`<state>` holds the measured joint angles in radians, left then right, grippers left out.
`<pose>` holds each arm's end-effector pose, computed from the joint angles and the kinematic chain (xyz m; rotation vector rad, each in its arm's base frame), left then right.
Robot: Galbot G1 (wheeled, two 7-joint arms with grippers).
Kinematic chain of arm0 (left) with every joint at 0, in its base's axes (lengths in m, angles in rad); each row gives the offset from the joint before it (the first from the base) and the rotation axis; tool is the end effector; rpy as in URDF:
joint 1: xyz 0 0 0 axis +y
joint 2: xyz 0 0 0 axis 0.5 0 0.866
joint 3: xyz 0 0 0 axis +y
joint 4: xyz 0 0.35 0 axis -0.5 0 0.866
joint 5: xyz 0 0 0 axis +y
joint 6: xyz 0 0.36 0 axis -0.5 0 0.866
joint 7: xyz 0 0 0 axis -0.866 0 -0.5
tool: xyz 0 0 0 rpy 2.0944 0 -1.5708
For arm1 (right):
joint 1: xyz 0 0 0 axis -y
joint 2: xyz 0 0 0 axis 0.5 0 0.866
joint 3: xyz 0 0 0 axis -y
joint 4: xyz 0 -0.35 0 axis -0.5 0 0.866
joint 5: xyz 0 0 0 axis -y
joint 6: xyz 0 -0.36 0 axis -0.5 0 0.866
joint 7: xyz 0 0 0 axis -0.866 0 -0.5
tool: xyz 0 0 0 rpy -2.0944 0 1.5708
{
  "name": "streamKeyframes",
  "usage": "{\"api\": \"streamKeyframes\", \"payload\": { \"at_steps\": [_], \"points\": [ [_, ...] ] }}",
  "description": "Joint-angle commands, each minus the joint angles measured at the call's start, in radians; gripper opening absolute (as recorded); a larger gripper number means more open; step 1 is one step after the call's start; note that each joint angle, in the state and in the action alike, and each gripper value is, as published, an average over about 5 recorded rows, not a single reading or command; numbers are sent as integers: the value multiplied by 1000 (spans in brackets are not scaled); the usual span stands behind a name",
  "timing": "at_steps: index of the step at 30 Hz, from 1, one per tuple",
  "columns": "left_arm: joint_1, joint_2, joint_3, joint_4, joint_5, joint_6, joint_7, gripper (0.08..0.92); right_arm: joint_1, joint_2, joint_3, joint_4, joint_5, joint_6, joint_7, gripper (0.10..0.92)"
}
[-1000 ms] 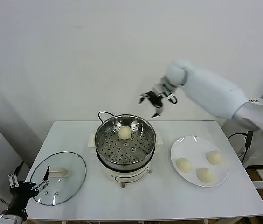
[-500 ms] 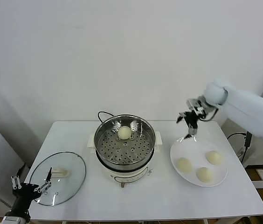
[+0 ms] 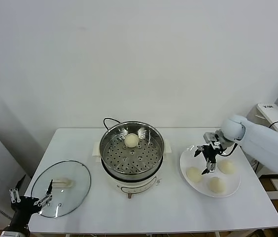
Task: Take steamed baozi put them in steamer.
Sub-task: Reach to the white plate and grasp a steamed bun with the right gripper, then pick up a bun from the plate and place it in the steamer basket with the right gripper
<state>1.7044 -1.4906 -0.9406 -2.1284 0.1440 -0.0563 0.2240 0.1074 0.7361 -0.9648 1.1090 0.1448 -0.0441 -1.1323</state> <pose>0.1300 0.1361 -0.2886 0.0892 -2.9681 -0.6707 0.5419 -0.1626 -0.2105 1.4799 -1.3930 1.2185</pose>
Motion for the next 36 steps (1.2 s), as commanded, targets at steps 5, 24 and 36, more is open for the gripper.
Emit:
{"api": "streamKeyframes", "payload": {
  "at_steps": [5,24,36],
  "points": [
    [8,1,-10,4,0,-1,0,823,-116,53,93,-54,-56,21,8,823],
    [10,9,-24,9,-9,-5,1,823,-78,41,84,-71,-47,26,1,465],
    [12,16,-26,0,-19,-5,2,823,435,-32,-213,30,411,-15,-34,450]
  ]
}}
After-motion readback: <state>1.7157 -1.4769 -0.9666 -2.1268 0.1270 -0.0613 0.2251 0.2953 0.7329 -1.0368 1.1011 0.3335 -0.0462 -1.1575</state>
